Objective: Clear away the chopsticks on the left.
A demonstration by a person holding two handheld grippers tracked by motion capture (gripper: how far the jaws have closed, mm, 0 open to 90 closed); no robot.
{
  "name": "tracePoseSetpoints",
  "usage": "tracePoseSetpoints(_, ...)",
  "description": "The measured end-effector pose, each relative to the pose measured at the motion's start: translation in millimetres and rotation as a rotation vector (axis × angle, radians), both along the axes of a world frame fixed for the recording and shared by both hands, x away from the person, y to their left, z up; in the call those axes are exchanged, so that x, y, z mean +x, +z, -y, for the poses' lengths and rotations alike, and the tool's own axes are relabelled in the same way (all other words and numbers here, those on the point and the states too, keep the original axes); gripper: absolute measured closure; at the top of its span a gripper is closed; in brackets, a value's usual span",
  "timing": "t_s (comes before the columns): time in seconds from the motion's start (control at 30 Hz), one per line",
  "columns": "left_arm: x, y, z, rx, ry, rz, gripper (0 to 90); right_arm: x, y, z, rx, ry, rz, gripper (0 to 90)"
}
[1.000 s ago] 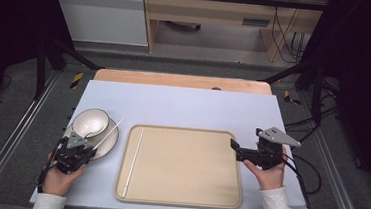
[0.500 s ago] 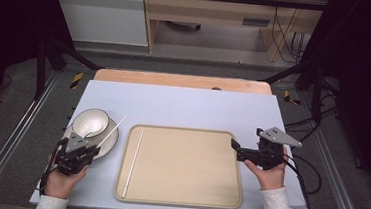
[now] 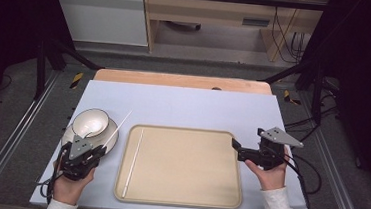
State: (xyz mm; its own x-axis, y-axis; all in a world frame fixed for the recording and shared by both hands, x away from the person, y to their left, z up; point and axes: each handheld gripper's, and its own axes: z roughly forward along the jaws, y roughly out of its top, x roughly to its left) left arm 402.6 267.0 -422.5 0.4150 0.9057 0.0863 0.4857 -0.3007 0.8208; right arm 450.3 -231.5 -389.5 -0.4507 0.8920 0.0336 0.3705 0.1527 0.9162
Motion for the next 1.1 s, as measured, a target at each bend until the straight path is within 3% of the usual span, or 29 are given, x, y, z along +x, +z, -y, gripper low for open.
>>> tracePoseSetpoints(0.63, -13.0, -4.1, 50.7, -0.037, 0.012, 0.019, 84.2, -0.9, 0.5, 1.4, 0.001, -0.004, 0.002, 4.0)
tracePoseSetpoints(0.8, -11.3, -3.1, 58.9, -0.048, 0.023, 0.018, 84.2, -1.2, 0.7, 1.6, 0.007, -0.006, 0.003, 4.0)
tracePoseSetpoints(0.9, -6.4, -3.4, 66.5, -0.076, 0.039, 0.007, 84.2, -1.0, 0.4, 1.9, 0.004, -0.005, 0.002, 3.9)
tracePoseSetpoints(1.1, -2.3, -4.2, 79.1, -0.075, 0.041, 0.005, 84.2, -1.6, 1.5, 3.3, 0.011, -0.008, 0.005, 3.9)
